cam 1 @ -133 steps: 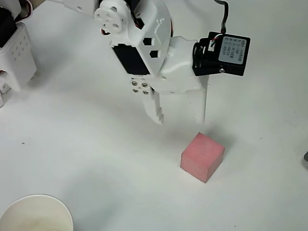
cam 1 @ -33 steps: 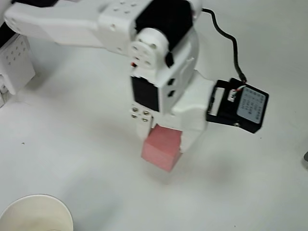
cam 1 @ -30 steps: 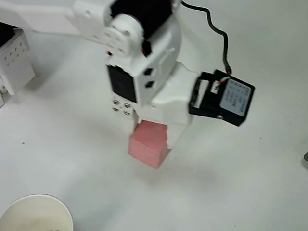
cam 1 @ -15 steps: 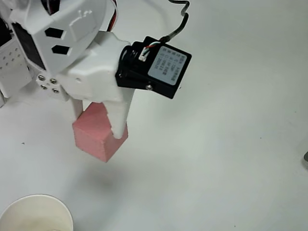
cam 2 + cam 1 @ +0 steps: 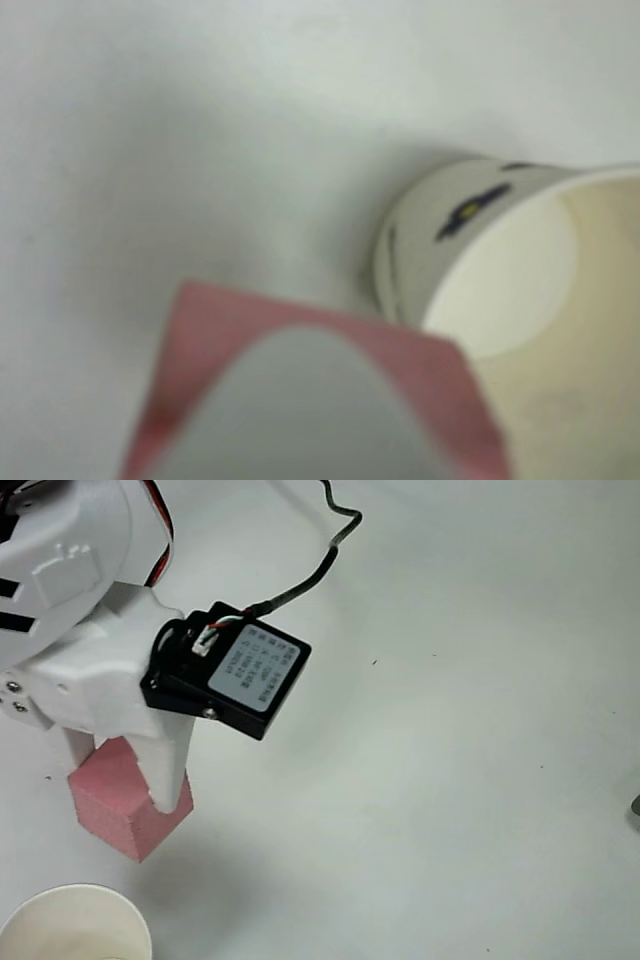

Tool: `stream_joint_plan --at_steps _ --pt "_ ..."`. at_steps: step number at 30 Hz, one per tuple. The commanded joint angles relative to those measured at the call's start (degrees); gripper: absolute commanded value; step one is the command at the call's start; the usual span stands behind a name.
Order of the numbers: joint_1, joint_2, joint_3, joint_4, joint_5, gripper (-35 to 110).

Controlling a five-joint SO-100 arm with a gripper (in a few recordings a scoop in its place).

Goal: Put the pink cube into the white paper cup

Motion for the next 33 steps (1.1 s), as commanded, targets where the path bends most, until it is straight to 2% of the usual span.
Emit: stream_joint_plan --at_steps 1,14,33 --pt "3.34 7.29 -0.18 0.97 -1.76 5" --pt "8.44 3.34 -0.70 0.70 -4.75 5" --pt "11.69 -10.81 -14.77 0.97 -7.65 5"
